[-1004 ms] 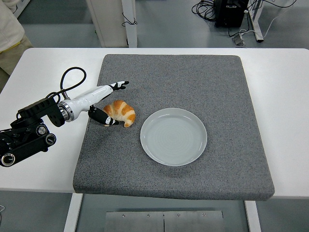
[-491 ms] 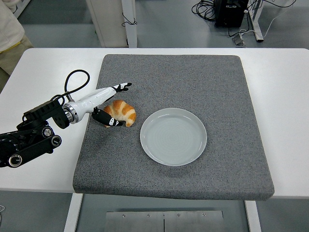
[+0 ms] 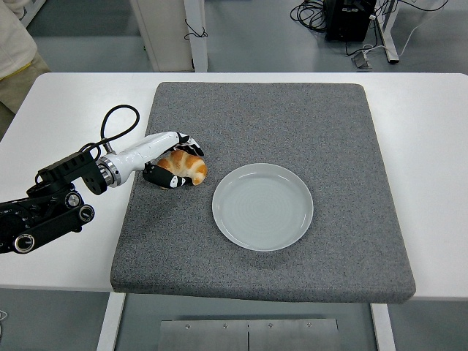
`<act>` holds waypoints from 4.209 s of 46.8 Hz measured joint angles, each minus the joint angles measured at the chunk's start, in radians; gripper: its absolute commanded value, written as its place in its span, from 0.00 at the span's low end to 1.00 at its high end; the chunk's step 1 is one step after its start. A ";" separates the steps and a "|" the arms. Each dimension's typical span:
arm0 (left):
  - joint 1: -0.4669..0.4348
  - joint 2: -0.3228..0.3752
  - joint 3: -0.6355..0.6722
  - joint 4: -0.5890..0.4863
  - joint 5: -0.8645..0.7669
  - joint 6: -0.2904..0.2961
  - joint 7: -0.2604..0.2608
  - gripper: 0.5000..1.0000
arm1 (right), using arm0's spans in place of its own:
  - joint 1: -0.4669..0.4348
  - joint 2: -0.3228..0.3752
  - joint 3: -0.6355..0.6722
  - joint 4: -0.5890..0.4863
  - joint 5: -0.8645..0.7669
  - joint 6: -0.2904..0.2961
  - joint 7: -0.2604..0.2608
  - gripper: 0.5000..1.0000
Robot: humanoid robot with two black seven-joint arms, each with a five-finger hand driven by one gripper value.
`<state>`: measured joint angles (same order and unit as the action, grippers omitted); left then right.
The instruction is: Place the bread on the plate
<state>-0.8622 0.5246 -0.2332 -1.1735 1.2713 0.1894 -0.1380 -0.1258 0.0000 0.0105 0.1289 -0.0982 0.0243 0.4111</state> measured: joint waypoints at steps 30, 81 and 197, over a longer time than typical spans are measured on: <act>-0.084 0.082 -0.004 -0.011 -0.016 -0.013 -0.025 0.00 | 0.000 0.000 0.000 0.000 0.000 0.000 0.000 1.00; -0.504 0.261 -0.004 -0.074 -0.065 -0.272 -0.065 0.00 | 0.000 0.000 0.000 0.000 0.000 0.000 0.000 1.00; -0.286 -0.315 0.167 -0.027 0.366 -0.177 -0.047 0.00 | 0.000 0.000 0.000 0.000 0.000 0.000 0.000 1.00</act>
<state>-1.1480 0.2092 -0.0658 -1.2010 1.6369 0.0124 -0.1853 -0.1258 0.0000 0.0103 0.1288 -0.0982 0.0241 0.4111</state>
